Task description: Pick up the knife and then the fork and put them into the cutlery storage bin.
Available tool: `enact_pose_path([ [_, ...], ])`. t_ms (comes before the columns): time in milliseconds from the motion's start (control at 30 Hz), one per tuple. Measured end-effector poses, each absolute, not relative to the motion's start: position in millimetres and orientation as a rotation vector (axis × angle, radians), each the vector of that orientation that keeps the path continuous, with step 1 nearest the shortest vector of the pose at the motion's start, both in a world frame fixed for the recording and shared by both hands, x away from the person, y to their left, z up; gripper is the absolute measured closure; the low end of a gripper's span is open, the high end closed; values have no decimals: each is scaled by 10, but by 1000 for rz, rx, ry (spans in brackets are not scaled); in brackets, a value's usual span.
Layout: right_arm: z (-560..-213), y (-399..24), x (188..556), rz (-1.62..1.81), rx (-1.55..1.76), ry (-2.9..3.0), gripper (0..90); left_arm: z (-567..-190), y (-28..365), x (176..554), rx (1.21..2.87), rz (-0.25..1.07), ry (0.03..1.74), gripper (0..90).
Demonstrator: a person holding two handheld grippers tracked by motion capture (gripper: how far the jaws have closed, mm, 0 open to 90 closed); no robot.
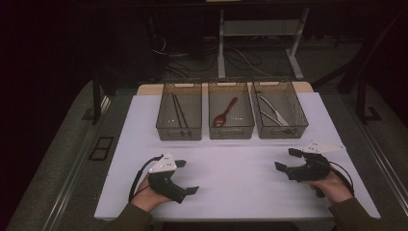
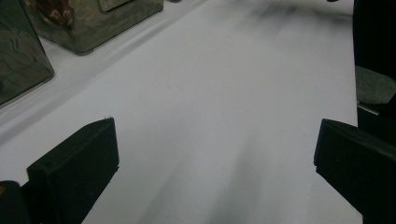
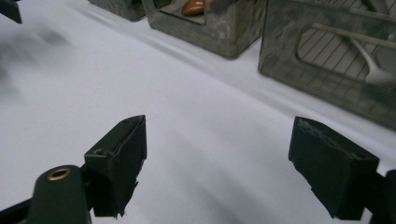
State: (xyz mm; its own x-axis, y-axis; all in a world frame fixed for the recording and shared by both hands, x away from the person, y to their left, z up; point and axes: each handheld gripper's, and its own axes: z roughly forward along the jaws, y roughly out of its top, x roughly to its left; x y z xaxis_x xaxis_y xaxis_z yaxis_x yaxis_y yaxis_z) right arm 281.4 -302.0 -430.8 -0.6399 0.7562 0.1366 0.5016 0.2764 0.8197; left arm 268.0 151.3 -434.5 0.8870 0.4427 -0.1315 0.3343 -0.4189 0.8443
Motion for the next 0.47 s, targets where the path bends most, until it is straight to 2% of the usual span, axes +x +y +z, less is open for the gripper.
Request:
enact_pose_path([
  [467,-4446,-3021,2598,1306,1150,2266,175,-4341,1530,2688,2051,143,564,0],
])
